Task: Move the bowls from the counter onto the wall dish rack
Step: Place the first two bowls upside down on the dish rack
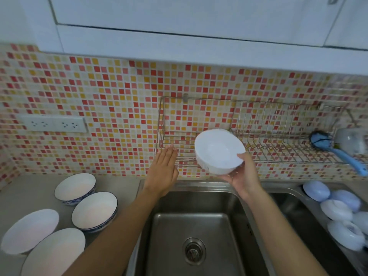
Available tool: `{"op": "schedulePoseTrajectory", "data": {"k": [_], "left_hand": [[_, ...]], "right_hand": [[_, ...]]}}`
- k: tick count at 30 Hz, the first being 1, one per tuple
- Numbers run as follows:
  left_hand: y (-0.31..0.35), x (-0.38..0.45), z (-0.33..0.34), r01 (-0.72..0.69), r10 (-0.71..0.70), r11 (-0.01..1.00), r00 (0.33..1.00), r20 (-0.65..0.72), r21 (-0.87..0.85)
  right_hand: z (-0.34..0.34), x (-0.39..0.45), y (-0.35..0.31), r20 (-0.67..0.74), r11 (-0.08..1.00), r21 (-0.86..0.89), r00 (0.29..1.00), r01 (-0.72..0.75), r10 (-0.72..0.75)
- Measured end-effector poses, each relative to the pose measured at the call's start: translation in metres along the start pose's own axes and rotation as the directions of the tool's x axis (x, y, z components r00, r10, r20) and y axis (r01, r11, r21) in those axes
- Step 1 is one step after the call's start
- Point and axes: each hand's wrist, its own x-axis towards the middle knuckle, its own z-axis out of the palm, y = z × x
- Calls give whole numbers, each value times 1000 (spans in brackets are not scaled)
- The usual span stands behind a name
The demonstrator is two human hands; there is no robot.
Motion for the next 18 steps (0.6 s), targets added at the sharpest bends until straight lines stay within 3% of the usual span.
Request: {"op": "schedulePoseTrajectory", "data": {"k": [3,6,7,9,11,13,15,18], "left_hand": [[4,-4,4,74,-74,997,997,-12,-22],[5,-7,5,104,-106,993,994,-39,-47],[5,-7,5,109,-112,992,993,-45,-61],[6,-8,5,114,-119,990,991,-58,-80],[8,-9,5,111,-117,991,990,-79,-70],[7,-9,5,105,-110,993,990,-88,-56],[5,-9,8,98,-101,994,991,-91,-44],[4,-9,10,92,-97,994,992,-81,-59]], "right_hand": [[25,16,-16,58,997,-28,996,67,-66],[51,40,-21,88,930,-307,979,204,-185],[57,48,-19,115,850,-453,963,270,-245],[68,65,-12,262,563,-703,894,434,-362],[72,80,-1,459,241,-790,805,563,-375],[72,94,9,590,-11,-787,745,617,-311],[71,106,15,668,-166,-743,702,648,-249],[75,117,21,723,-287,-688,664,667,-189]]}}
